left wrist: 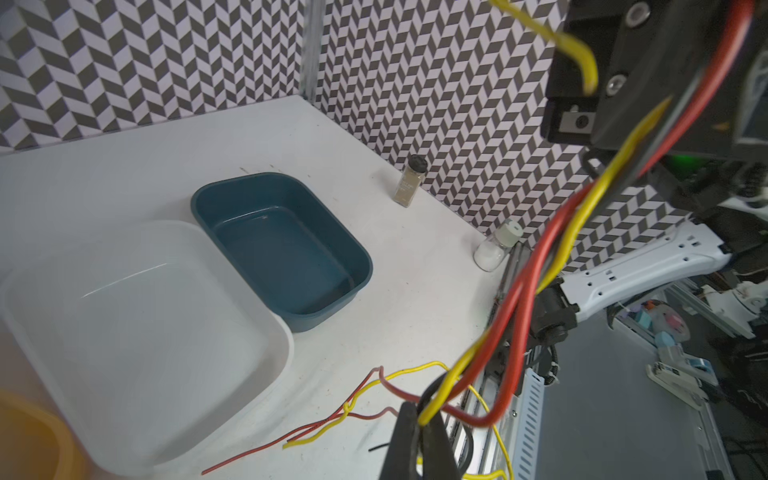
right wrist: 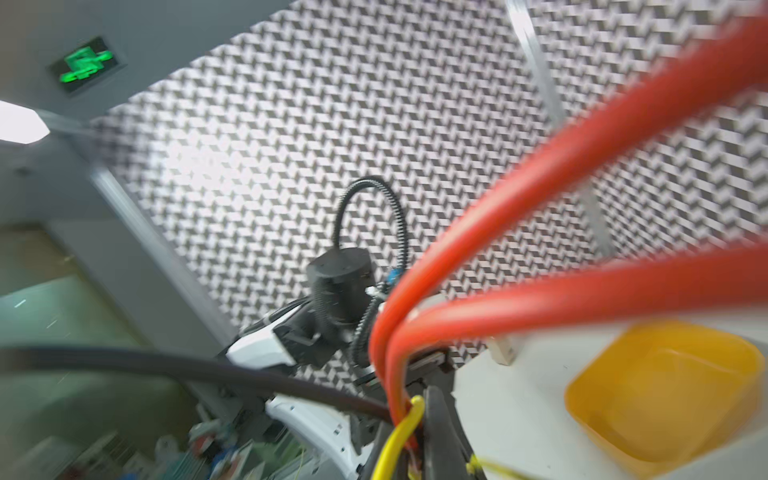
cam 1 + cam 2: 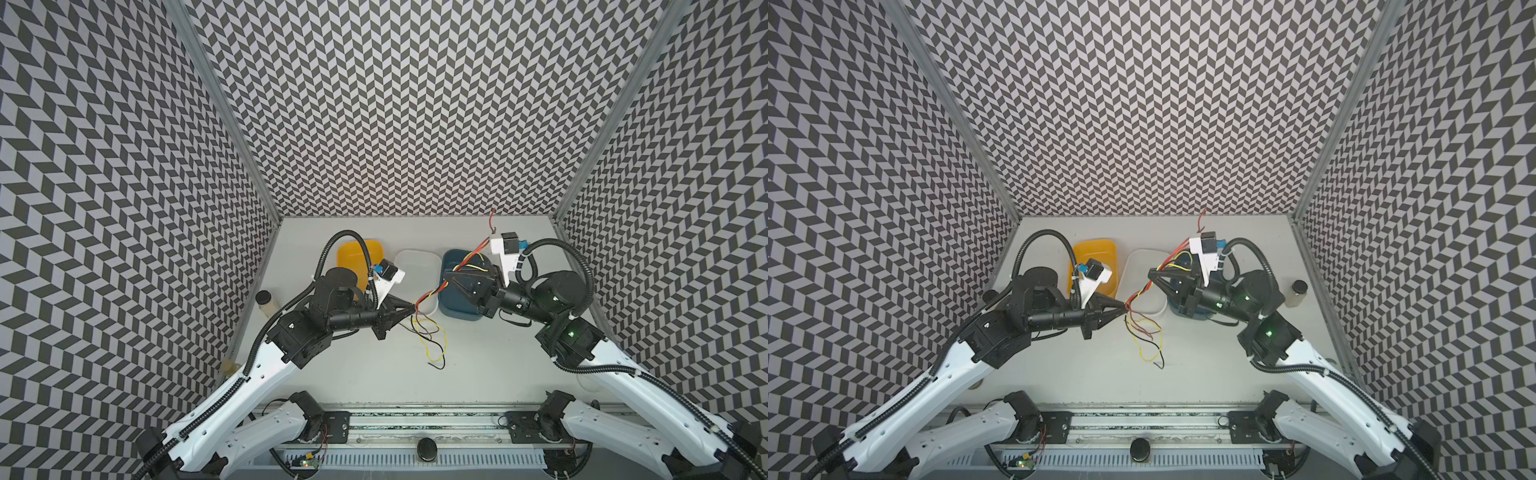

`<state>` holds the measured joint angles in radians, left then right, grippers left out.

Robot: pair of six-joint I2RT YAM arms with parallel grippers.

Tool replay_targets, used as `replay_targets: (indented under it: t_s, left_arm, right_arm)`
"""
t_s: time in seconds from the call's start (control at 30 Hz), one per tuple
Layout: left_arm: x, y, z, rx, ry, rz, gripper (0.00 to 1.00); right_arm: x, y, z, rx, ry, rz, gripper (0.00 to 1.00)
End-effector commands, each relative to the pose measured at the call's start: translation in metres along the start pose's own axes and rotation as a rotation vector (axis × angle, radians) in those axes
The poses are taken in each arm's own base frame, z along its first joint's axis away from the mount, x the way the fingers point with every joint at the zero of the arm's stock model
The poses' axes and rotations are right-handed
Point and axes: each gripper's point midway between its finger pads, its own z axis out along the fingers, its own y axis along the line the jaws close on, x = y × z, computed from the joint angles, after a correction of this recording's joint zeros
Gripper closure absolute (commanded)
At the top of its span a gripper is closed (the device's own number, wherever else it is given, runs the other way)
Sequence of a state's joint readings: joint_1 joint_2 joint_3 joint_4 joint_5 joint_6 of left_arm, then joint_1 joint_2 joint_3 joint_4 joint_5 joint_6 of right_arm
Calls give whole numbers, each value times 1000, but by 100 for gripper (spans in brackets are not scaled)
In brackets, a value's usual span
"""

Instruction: Untangle the cables

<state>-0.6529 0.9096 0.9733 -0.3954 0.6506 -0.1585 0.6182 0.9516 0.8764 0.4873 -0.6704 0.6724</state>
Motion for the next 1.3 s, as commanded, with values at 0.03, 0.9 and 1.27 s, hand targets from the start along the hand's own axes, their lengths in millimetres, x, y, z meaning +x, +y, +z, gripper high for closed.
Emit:
replay_targets:
  t_s: [0.03, 0.9, 1.27]
  left_arm:
    - [0, -17, -6, 96, 7, -1, 100]
    - [11, 21, 4, -78, 54, -40, 100]
    - [15, 45, 2, -221, 76, -59, 100]
  right_arm:
    - [-25, 93, -11, -431, 50, -221, 100]
    - [-66, 48, -56, 292, 3, -479, 17]
    - [-103, 12, -123, 736, -241, -311, 7]
